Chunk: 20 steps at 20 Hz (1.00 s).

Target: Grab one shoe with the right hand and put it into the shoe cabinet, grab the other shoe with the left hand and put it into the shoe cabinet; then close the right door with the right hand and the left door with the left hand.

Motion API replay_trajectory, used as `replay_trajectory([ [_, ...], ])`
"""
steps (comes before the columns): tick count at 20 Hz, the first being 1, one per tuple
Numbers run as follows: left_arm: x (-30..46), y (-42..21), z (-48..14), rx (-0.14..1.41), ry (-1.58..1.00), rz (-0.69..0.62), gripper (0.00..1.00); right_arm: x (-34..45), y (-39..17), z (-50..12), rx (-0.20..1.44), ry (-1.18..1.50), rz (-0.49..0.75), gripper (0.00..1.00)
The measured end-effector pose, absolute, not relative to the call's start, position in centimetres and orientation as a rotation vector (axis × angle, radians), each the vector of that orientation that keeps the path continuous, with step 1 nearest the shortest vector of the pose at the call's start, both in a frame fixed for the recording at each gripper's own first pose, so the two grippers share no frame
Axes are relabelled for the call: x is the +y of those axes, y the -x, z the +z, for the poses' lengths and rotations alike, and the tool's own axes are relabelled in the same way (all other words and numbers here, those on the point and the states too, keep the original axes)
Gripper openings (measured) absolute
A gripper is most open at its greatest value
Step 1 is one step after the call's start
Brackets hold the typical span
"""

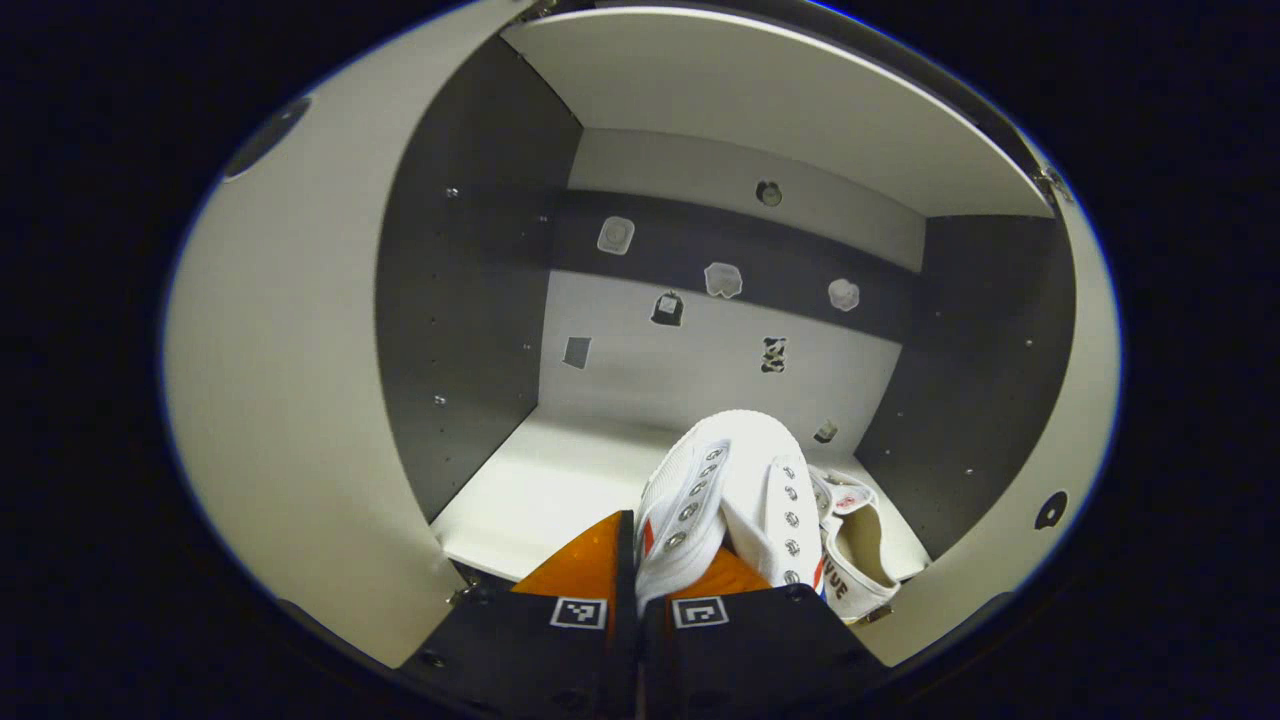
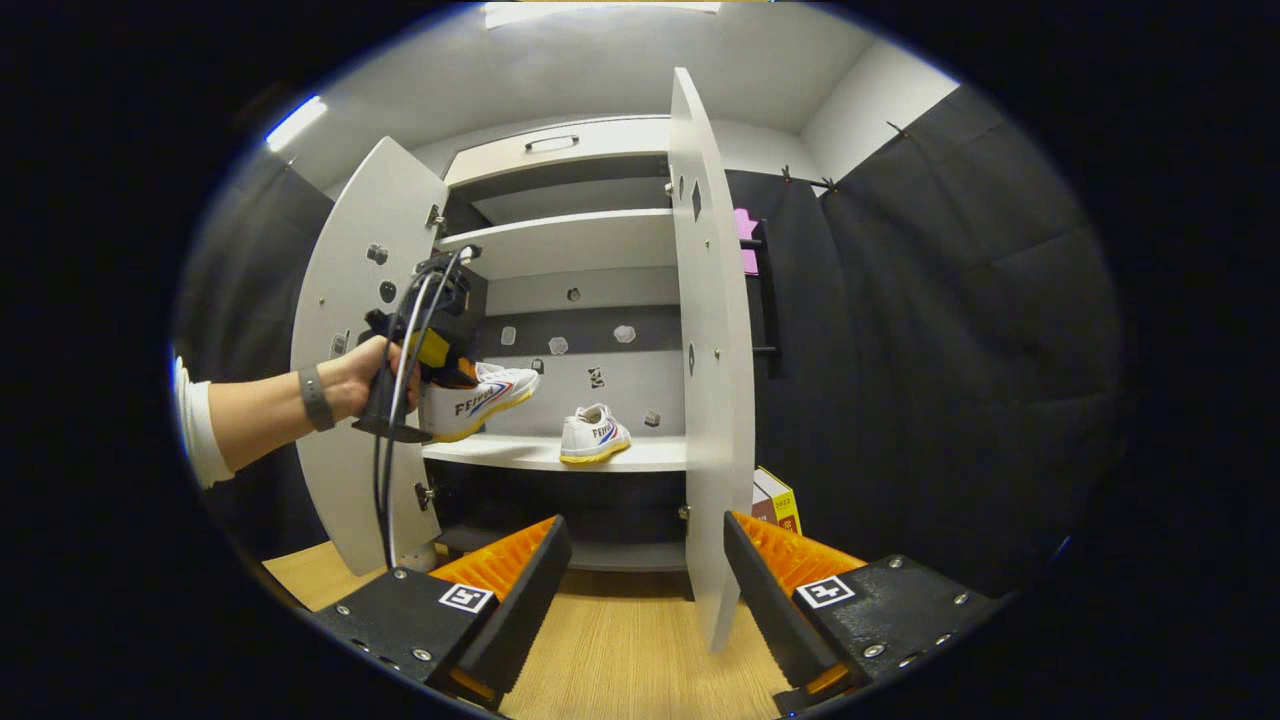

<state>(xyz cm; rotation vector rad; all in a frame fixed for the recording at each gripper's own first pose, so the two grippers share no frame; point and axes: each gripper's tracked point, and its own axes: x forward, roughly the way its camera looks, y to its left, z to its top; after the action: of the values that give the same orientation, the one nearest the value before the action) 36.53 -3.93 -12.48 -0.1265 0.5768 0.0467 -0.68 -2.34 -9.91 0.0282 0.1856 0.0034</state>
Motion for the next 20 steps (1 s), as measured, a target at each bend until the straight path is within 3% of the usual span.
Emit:
replay_trajectory([
  [5, -3.3, -41.1, -18.3, 0.693, 0.137, 0.127, 0.10, -5.1, 0.7, -10.2, 0.206, -0.015, -0.060, 0.94],
  [13, -2.6, -42.3, -20.9, 0.730, 0.113, 0.168, 0.12, -8.0, 0.6, -10.9, 0.221, -0.006, -0.121, 0.94],
  [17, -2.7, -42.1, -20.5, 0.724, 0.111, 0.168, 0.28, -7.7, 0.4, -11.0, 0.227, -0.002, -0.100, 0.94],
  [19, -2.2, -41.6, -20.5, 0.731, 0.122, 0.188, 0.43, -7.6, 0.5, -10.9, 0.223, 0.001, -0.090, 0.94],
  [20, -2.3, -41.3, -20.3, 0.736, 0.126, 0.185, 0.58, -7.6, 0.5, -10.8, 0.219, 0.003, -0.089, 0.91],
])
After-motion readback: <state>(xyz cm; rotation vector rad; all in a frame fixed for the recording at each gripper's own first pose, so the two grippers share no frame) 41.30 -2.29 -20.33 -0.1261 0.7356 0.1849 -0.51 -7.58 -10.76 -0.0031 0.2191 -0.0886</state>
